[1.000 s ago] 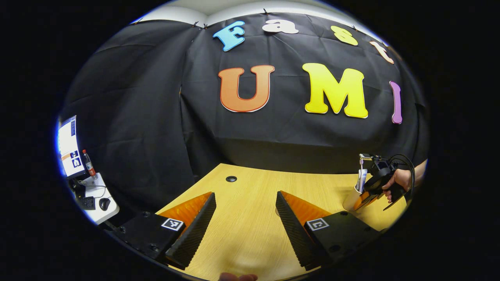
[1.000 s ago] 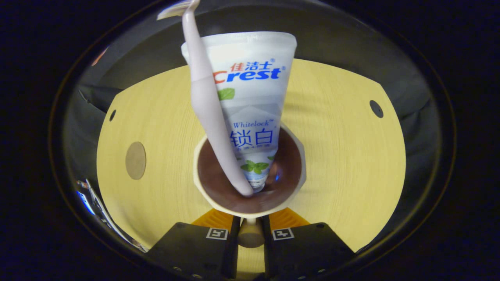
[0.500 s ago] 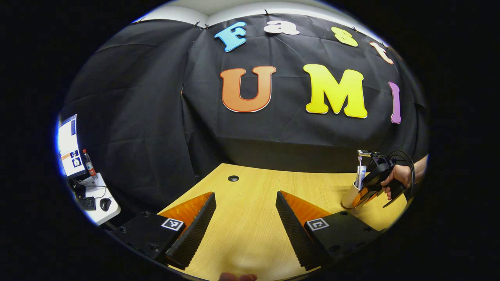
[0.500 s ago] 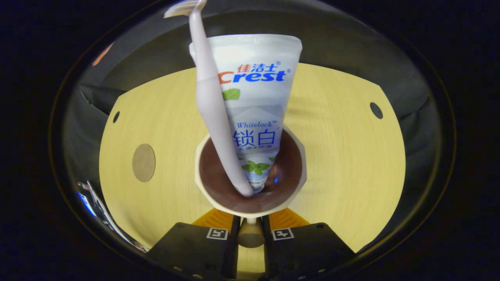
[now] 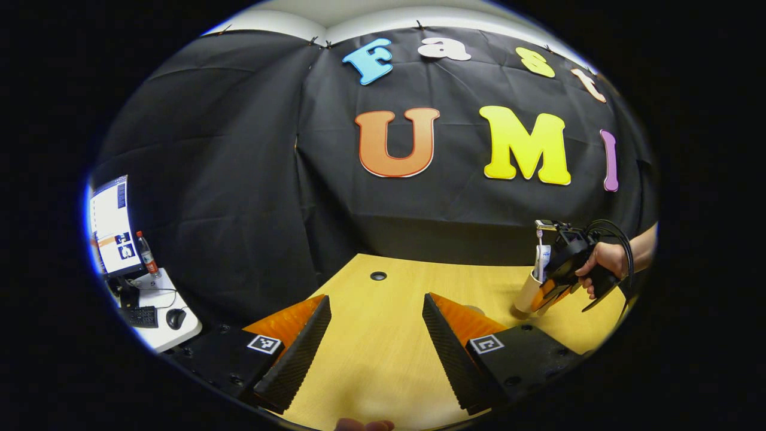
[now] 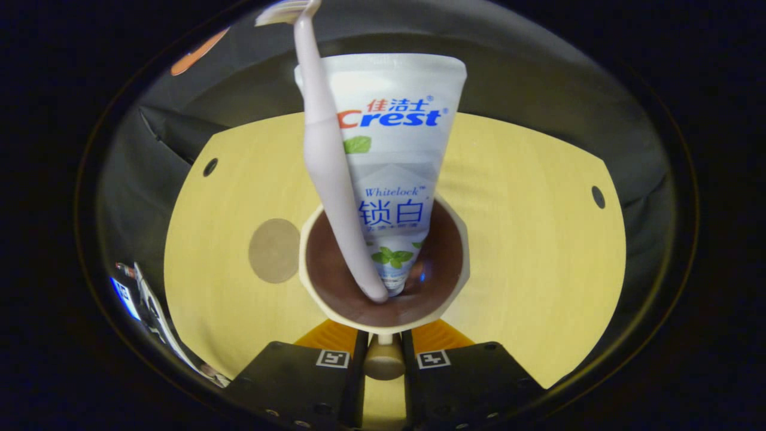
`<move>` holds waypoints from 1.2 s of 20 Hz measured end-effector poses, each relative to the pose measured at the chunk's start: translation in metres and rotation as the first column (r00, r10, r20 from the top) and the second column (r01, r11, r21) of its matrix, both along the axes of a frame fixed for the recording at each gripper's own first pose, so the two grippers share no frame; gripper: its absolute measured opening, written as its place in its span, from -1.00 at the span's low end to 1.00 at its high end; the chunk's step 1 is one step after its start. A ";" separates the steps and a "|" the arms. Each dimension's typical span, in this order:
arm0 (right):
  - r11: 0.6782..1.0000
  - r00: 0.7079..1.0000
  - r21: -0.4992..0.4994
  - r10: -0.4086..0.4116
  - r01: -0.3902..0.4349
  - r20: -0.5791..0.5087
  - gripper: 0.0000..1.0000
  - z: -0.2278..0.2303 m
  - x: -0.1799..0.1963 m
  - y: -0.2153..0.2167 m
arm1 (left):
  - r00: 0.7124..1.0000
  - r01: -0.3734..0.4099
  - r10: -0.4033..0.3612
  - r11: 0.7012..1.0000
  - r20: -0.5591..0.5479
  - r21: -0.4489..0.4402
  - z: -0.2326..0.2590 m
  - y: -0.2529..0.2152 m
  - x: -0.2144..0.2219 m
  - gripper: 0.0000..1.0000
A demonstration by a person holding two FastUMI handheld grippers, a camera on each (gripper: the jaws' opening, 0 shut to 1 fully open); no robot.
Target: Put the toothbrush and toothpaste on the desktop into the cup, then pick up the cup and place it on the coaster on the desktop.
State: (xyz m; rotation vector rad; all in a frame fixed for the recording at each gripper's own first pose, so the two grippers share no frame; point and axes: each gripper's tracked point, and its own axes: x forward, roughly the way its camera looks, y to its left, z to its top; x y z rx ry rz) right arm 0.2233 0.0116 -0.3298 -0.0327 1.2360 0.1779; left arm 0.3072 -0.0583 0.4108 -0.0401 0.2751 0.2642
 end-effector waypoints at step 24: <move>0.990 0.991 -0.066 0.126 -0.128 -0.035 -0.50 -0.013 0.006 0.023 | 0.996 -0.090 0.090 0.996 -0.014 0.021 -0.007 0.080 -0.022 0.96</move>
